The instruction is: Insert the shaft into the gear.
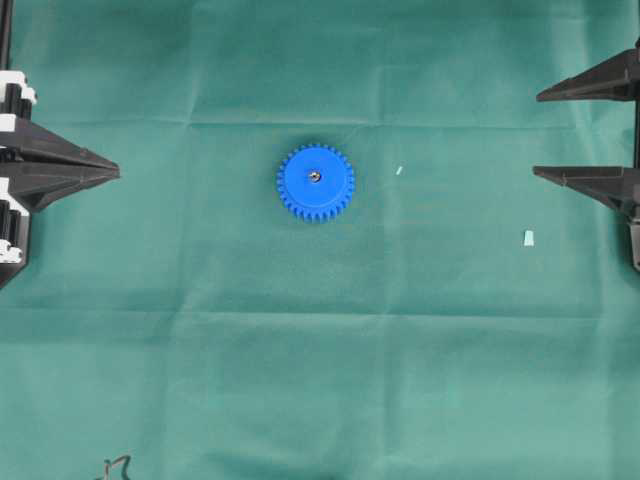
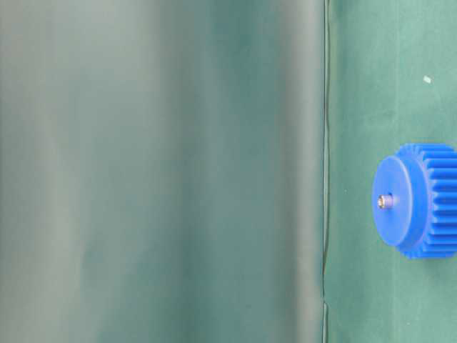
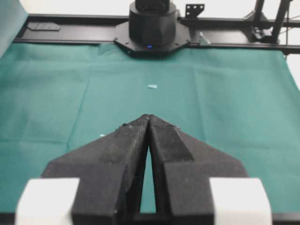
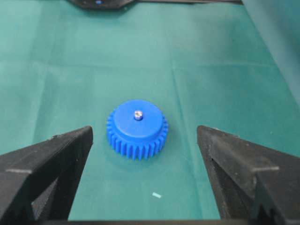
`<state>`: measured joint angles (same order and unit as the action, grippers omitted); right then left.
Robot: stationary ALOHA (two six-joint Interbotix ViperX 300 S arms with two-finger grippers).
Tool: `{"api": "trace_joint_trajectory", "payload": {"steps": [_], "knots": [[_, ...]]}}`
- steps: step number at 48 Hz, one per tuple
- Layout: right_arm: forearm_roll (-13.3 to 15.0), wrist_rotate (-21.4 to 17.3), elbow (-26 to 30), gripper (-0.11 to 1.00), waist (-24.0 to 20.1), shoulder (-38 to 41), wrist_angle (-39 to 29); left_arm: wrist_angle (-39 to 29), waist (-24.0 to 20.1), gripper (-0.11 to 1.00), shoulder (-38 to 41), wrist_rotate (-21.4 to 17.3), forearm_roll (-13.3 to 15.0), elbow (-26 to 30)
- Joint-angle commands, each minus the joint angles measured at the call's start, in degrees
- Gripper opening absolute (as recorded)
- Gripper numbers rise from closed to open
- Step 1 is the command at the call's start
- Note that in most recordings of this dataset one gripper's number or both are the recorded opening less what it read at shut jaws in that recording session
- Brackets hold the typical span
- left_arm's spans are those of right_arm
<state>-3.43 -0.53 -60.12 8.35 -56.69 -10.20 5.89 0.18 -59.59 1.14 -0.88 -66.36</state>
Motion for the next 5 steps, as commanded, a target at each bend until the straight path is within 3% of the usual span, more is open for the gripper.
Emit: {"api": "trace_joint_trajectory", "payload": {"steps": [1,5], "knots": [[-0.09,0.0,0.62,0.95,0.09,0.35,0.26,0.26,-0.18,0.0,0.26,0.0,-0.18,1.67],[-0.09,0.0,0.62,0.95,0.09,0.35,0.26,0.26,-0.18,0.0,0.26,0.0,-0.18,1.67]]}}
